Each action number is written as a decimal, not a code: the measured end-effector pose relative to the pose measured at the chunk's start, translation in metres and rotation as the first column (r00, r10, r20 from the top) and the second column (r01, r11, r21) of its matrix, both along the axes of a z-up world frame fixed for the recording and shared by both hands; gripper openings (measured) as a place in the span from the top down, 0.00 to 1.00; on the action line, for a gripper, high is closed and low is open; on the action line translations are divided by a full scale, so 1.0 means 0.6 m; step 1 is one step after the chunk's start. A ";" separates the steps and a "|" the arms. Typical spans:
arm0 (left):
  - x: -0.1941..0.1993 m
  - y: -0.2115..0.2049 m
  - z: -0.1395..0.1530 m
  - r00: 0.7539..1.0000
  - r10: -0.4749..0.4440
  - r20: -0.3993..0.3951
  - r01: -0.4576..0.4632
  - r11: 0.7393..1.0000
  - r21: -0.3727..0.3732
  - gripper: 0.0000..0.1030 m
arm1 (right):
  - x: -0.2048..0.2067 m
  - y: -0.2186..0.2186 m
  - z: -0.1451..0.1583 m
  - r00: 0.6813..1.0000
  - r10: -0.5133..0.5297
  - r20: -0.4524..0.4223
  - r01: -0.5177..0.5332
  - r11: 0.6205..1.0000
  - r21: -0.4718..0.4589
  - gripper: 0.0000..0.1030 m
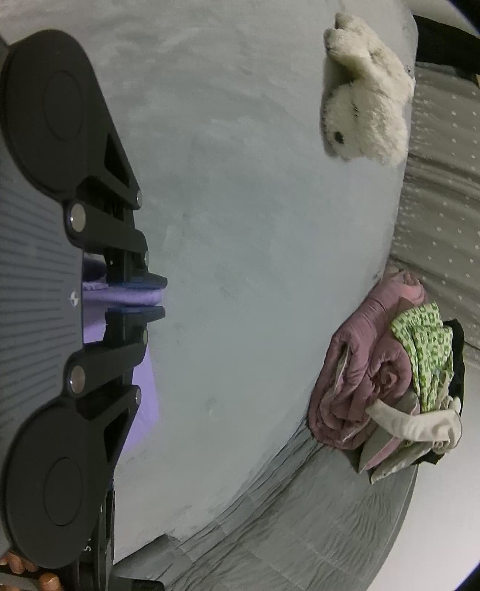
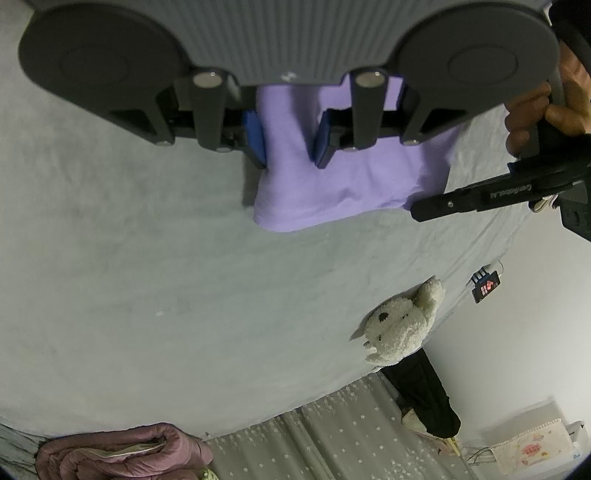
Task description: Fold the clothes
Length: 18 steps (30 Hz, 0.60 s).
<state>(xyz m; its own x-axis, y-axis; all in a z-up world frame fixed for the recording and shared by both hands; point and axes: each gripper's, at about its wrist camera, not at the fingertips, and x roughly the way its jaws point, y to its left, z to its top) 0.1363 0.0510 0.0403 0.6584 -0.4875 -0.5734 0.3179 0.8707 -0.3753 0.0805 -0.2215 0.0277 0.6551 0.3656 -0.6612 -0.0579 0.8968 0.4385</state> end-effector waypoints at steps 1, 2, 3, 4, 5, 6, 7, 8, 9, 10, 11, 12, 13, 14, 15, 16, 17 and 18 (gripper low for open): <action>-0.001 -0.003 0.001 1.000 -0.004 0.007 0.004 1.000 0.013 0.96 | 0.000 0.000 0.000 1.000 0.001 0.000 -0.001 1.000 -0.001 0.71; -0.001 -0.005 0.002 1.000 -0.009 0.015 0.008 1.000 0.025 0.97 | 0.000 0.000 -0.001 1.000 0.001 0.001 -0.001 1.000 -0.002 0.71; -0.004 -0.007 0.003 1.000 -0.009 0.025 0.008 0.999 0.034 0.97 | 0.000 0.000 -0.001 1.000 0.001 0.001 -0.001 1.000 -0.004 0.71; -0.006 -0.008 0.005 0.999 -0.006 0.036 0.005 0.999 0.039 0.97 | -0.001 0.001 0.000 1.000 0.000 0.003 0.000 1.000 -0.007 0.71; -0.007 -0.008 0.008 0.999 0.000 0.047 -0.002 0.999 0.037 0.98 | -0.001 0.001 0.001 1.000 0.000 0.005 0.000 1.000 -0.009 0.72; -0.008 -0.007 0.012 0.998 0.006 0.057 -0.008 0.999 0.033 0.98 | -0.001 0.002 0.001 1.000 0.000 0.008 0.000 1.000 -0.014 0.73; -0.009 -0.006 0.015 0.998 0.012 0.066 -0.014 1.000 0.026 0.98 | -0.002 0.002 0.002 1.000 0.000 0.011 0.001 1.000 -0.017 0.73; -0.010 -0.004 0.019 0.997 0.019 0.072 -0.020 1.000 0.019 0.98 | -0.002 0.002 0.003 1.000 -0.004 0.014 0.004 1.000 -0.018 0.73; -0.012 0.000 0.023 0.997 0.025 0.077 -0.026 1.000 0.010 0.98 | -0.003 0.001 0.004 1.000 -0.007 0.017 0.007 1.000 -0.019 0.73; -0.012 0.003 0.027 0.996 0.031 0.079 -0.031 1.000 0.003 0.98 | -0.003 0.001 0.005 1.000 -0.009 0.022 0.009 1.000 -0.021 0.73; -0.013 0.006 0.030 0.996 0.036 0.080 -0.036 0.999 0.000 0.98 | -0.004 0.001 0.007 1.000 -0.011 0.028 0.011 1.000 -0.024 0.73; -0.014 0.009 0.033 0.996 0.042 0.082 -0.042 0.999 0.000 0.98 | -0.005 0.001 0.009 0.999 -0.014 0.036 0.015 0.999 -0.033 0.72; -0.014 0.012 0.034 0.995 0.048 0.086 -0.048 0.999 -0.001 0.98 | -0.006 0.001 0.011 0.999 -0.016 0.045 0.018 0.999 -0.043 0.71; -0.012 0.014 0.030 0.995 0.055 0.081 -0.055 0.998 0.001 0.98 | -0.007 0.004 0.012 0.998 -0.014 0.053 0.017 0.998 -0.062 0.71; -0.009 0.016 0.026 0.995 0.063 0.074 -0.064 0.998 0.004 0.98 | -0.007 0.007 0.013 0.998 -0.012 0.061 0.016 0.997 -0.080 0.71; -0.005 0.016 0.018 0.996 0.071 0.060 -0.072 0.997 0.010 0.98 | -0.008 0.010 0.012 0.998 -0.007 0.064 0.013 0.995 -0.096 0.71; -0.001 0.014 0.008 0.996 0.078 0.042 -0.079 0.997 0.026 0.98 | -0.008 0.014 0.012 0.998 -0.001 0.066 0.009 0.994 -0.112 0.71; 0.004 0.012 -0.003 0.996 0.085 0.023 -0.086 0.995 0.044 0.98 | -0.008 0.018 0.009 0.998 0.007 0.064 0.002 0.992 -0.127 0.71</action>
<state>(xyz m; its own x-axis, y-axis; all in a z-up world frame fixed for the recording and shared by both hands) 0.1384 0.0582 0.0388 0.7089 -0.4029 -0.5789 0.2488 0.9109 -0.3293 0.0755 -0.2109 0.0330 0.6967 0.2830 -0.6591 -0.0846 0.9449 0.3162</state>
